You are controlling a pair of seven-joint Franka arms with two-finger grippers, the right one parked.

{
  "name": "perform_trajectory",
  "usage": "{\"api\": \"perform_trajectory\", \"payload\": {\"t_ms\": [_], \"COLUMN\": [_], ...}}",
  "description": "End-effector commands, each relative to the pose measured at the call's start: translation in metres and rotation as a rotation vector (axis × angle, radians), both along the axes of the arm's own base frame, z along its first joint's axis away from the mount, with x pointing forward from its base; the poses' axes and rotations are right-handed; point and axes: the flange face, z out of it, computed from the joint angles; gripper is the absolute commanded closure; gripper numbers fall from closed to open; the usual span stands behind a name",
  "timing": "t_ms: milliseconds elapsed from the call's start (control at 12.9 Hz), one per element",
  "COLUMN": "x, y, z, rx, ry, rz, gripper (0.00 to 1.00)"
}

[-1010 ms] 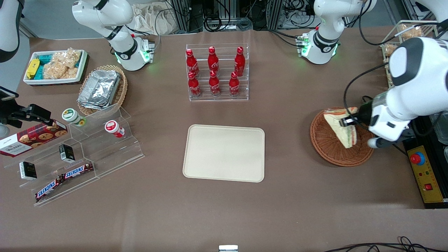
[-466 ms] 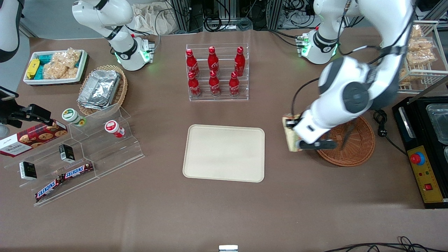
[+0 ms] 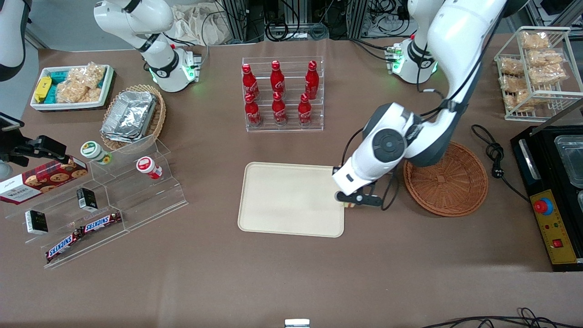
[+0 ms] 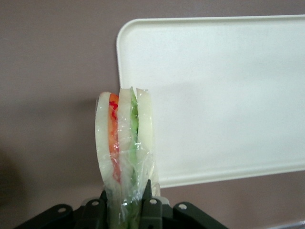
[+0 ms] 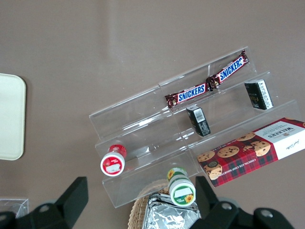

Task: Place sandwich from basket to tray
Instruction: 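Lift the sandwich and carry it toward the cream tray, then lower the sandwich onto the tray and open the left gripper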

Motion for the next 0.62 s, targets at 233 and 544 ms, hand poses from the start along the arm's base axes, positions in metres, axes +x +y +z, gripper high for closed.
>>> {"api": "perform_trajectory", "payload": {"t_ms": [233,544], "x": [0.022,0.018], "y": [-0.024,-0.037], "z": [-0.033,-0.052], "rx": [0.005,0.005], "ry": [-0.014,0.004], "rz": [0.019,0.015], "gripper": [0.77,0.76]}}
